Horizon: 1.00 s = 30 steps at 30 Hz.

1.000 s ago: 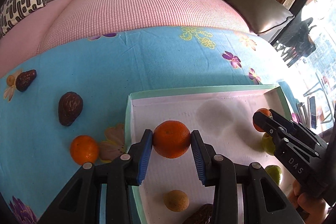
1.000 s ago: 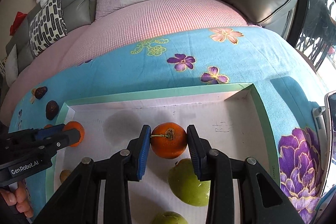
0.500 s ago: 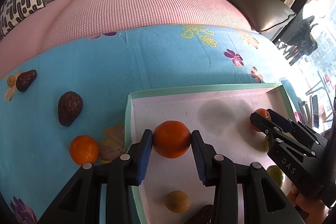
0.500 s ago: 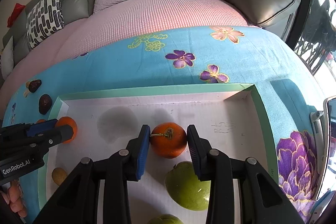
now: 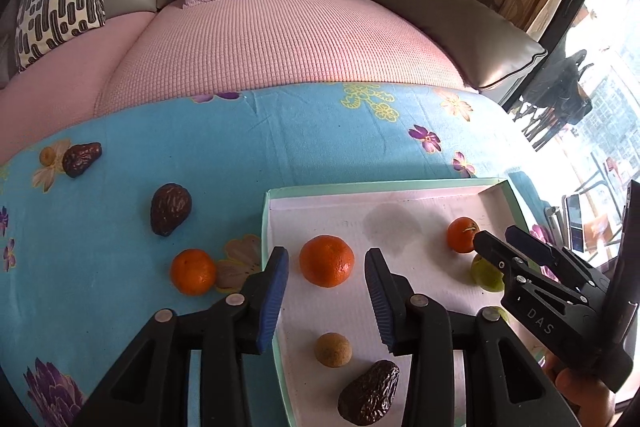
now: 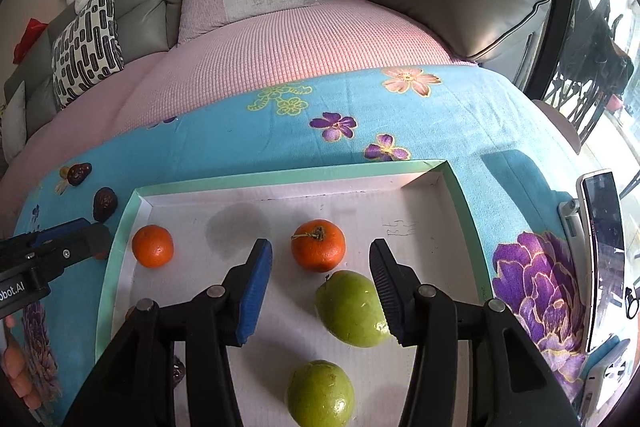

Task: Organize fruits
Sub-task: 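Lower both oranges into the white tray and open both tools, then move both tools back toward the remaining fruits on the bedspread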

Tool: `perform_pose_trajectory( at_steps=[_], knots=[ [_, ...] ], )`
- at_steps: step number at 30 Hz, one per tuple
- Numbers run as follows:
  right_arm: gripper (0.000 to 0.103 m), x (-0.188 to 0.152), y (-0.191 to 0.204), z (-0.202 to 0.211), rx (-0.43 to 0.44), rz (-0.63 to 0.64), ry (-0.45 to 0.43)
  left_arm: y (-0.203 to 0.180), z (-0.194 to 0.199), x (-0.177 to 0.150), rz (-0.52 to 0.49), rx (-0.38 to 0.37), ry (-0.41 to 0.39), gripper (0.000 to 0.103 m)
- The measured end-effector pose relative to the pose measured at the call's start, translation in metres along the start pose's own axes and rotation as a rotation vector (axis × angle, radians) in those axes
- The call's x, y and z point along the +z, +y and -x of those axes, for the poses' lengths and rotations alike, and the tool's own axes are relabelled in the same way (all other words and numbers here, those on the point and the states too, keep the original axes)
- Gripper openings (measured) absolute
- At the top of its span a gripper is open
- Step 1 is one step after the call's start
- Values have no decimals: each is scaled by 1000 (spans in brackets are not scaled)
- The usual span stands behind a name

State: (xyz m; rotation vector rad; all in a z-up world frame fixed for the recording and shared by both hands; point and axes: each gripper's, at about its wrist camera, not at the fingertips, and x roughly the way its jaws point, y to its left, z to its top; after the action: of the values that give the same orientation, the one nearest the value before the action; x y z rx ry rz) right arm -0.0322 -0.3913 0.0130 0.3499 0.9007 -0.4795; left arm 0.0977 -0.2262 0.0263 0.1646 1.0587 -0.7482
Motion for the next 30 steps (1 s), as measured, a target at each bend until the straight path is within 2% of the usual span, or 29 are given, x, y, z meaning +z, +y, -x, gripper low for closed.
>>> perform_pose_trajectory(
  at_steps=[6, 16, 30],
  knots=[
    [52, -16, 8, 20, 6, -12, -17, 27, 23, -25, 56, 56, -72, 43],
    [52, -38, 24, 25, 40, -18, -7, 63, 29, -62, 111, 135, -85, 43],
    [52, -40, 31, 22, 39, 3, -3, 77, 19, -75, 139, 144, -69, 43]
  ],
)
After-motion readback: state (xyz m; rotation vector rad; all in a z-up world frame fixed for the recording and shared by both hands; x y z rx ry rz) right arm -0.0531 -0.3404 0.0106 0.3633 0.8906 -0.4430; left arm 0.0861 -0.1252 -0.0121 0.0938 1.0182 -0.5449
